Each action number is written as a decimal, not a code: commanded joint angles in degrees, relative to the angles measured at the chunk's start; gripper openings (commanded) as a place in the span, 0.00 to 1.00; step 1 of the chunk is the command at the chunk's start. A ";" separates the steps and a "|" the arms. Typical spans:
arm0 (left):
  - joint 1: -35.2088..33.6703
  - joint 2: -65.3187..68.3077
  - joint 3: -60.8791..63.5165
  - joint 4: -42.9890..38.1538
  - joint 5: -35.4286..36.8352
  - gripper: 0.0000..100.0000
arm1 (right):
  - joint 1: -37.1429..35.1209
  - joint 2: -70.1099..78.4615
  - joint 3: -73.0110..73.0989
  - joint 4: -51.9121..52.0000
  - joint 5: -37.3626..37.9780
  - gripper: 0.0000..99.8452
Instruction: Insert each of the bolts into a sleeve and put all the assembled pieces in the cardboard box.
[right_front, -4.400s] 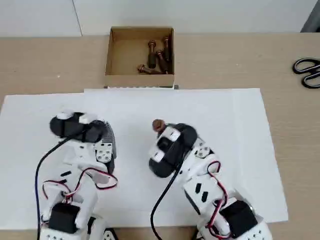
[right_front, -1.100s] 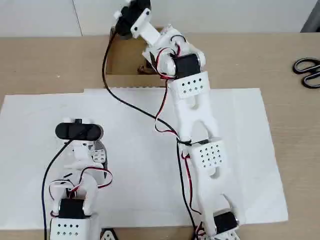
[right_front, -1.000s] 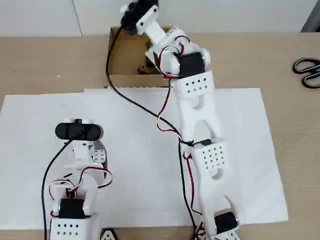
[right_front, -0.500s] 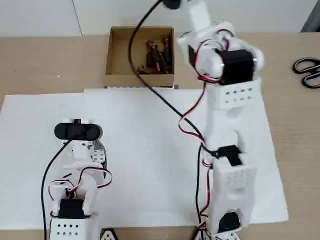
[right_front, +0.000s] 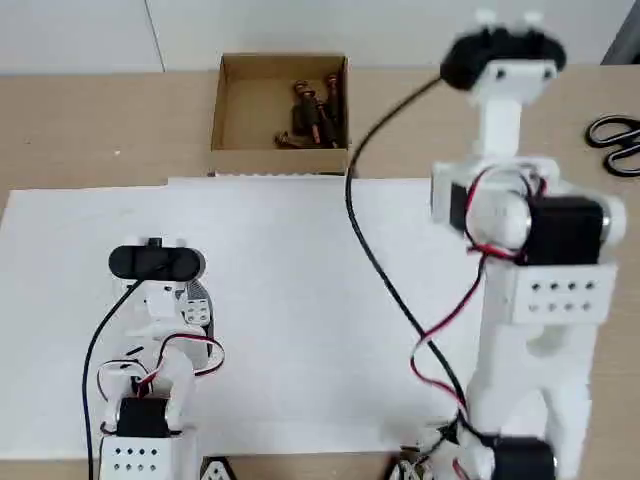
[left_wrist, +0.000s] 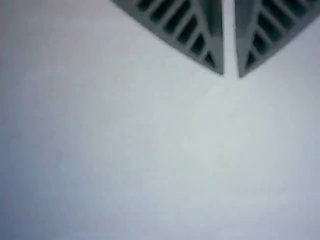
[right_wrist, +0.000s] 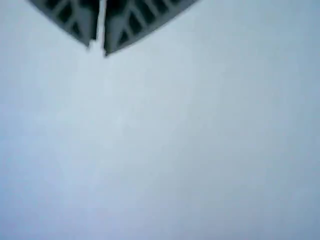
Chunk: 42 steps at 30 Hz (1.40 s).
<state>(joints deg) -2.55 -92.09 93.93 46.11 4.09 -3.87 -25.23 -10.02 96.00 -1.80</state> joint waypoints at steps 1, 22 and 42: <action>-0.18 -0.62 -0.13 -1.23 -0.26 0.00 | 1.63 -9.80 15.82 -3.74 -1.58 0.00; -0.18 -0.62 -0.13 -1.23 -0.26 0.00 | 2.33 -43.56 84.75 -45.41 -1.93 0.00; -0.18 -0.62 -0.13 -1.23 -0.26 0.00 | 2.15 -77.14 106.55 -45.93 0.79 0.00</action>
<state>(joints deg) -2.55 -92.09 93.93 46.11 4.09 -1.85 -98.02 95.91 46.42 -1.54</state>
